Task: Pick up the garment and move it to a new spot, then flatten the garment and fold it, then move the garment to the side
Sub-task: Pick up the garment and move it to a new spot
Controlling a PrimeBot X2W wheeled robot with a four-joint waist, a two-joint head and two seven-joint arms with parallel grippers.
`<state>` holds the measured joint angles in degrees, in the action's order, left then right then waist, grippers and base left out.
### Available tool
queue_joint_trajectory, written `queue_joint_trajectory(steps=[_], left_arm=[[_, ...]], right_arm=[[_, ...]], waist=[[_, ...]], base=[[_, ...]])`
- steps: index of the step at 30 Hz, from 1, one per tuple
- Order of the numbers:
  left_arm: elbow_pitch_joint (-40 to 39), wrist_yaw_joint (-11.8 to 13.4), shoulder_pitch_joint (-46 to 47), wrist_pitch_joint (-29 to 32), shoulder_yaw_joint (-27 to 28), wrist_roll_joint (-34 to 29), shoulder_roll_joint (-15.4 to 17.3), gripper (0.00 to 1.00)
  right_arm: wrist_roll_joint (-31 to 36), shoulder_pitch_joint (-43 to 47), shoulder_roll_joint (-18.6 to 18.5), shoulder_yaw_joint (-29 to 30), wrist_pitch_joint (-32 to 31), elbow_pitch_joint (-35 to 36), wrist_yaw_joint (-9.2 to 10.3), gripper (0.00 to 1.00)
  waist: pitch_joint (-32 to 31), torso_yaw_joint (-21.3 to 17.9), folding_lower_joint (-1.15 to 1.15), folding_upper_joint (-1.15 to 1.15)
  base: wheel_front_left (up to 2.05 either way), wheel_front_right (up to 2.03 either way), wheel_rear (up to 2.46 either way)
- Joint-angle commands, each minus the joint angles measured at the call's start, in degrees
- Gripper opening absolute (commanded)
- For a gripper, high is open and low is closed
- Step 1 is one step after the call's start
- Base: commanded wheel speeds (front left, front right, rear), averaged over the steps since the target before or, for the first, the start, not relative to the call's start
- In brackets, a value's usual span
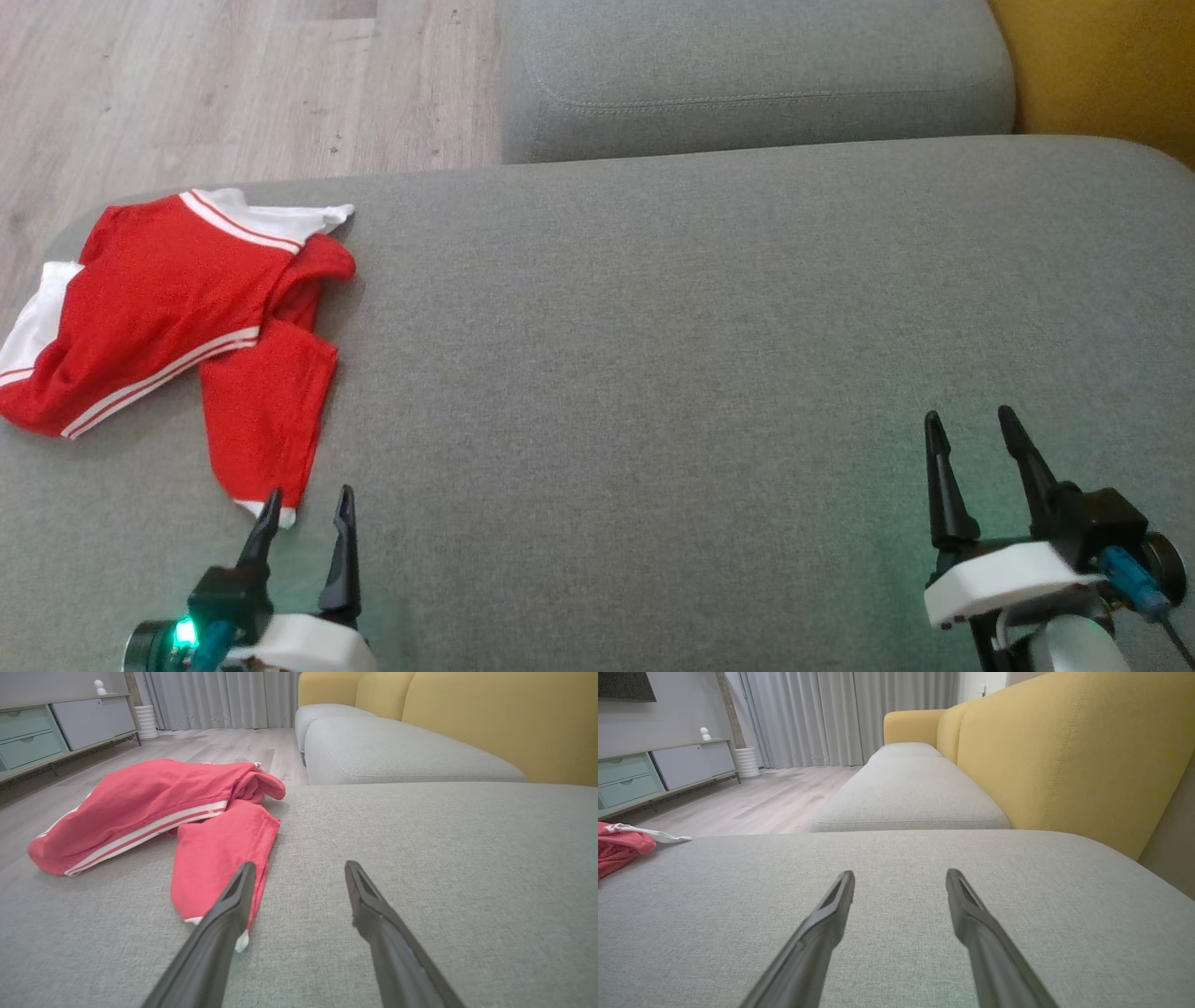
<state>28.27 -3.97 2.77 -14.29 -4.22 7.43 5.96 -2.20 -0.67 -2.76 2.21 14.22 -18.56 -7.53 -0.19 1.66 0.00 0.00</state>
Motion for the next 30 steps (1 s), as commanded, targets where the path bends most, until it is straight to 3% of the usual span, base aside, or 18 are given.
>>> queue_joint_trajectory(steps=[1,20,23,30], left_arm=[[-1.3,0.0,2.9,-0.7,2.2,-0.1,0.8,1.00],[1.3,-1.8,3.9,-0.7,5.0,3.1,-0.8,1.00],[1.4,-2.0,4.4,-0.7,4.9,3.1,-1.0,1.00],[1.5,-2.4,5.1,-0.7,4.0,3.4,-1.7,1.00]], right_arm=[[0.3,-3.0,-0.4,-1.1,0.8,1.5,0.04,1.00],[-3.1,-2.9,-0.3,-1.0,0.8,-0.9,0.04,1.00],[-3.2,-2.7,-0.5,-1.1,0.8,-0.6,0.04,1.00],[-3.4,-2.5,-0.7,-2.8,0.8,-0.2,0.04,1.00]], waist=[[0.0,0.0,0.00,0.00],[0.0,0.8,0.00,0.00],[0.0,2.5,0.00,0.00],[-0.2,13.1,0.00,0.00]], base=[[0.00,0.00,0.00],[0.00,0.00,0.00],[0.00,0.00,0.00],[0.00,0.00,0.00]])
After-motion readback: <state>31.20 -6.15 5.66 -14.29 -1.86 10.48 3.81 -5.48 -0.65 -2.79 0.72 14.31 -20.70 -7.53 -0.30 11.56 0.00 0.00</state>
